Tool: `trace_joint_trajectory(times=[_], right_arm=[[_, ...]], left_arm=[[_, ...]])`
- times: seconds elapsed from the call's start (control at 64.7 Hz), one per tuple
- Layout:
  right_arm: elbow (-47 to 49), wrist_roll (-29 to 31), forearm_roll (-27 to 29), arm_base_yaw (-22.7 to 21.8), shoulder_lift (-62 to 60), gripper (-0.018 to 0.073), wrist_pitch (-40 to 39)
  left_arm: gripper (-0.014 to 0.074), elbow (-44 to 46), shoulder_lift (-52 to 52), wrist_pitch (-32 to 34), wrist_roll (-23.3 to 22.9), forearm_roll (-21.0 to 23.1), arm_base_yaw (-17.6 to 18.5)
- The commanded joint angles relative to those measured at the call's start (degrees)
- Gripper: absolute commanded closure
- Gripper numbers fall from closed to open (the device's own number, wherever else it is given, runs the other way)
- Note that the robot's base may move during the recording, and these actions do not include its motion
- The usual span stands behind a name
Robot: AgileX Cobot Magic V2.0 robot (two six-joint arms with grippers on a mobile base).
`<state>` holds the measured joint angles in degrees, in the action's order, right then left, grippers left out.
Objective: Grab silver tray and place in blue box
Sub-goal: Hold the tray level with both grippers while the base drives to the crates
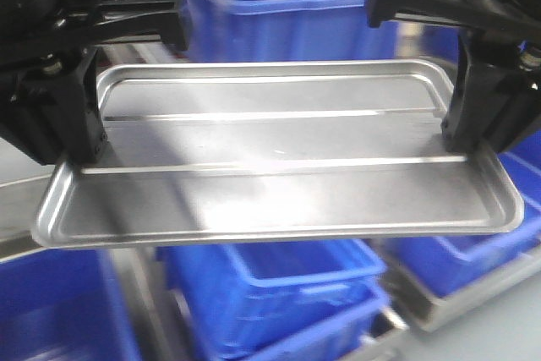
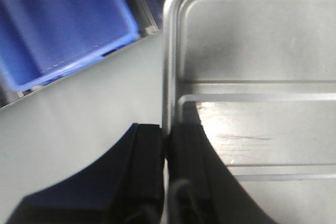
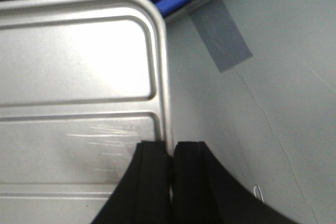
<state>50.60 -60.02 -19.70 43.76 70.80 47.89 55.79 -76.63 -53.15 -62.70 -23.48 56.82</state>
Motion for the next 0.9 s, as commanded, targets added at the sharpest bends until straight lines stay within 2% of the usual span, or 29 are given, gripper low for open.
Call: trace_joint_trajectory(times=[0.0, 0.881], right_arm=[[2.1, -0.5, -2.4, -0.3, -1.2, 0.0500, -0.8], [2.1, -0.5, -2.4, -0.3, -1.2, 0.0500, -0.8]], left_arm=[[0.0612, 1.9, 1.5, -0.5, 0.0, -1.5, 0.0], [0.0612, 1.9, 1.5, -0.5, 0.0, -1.5, 0.0]])
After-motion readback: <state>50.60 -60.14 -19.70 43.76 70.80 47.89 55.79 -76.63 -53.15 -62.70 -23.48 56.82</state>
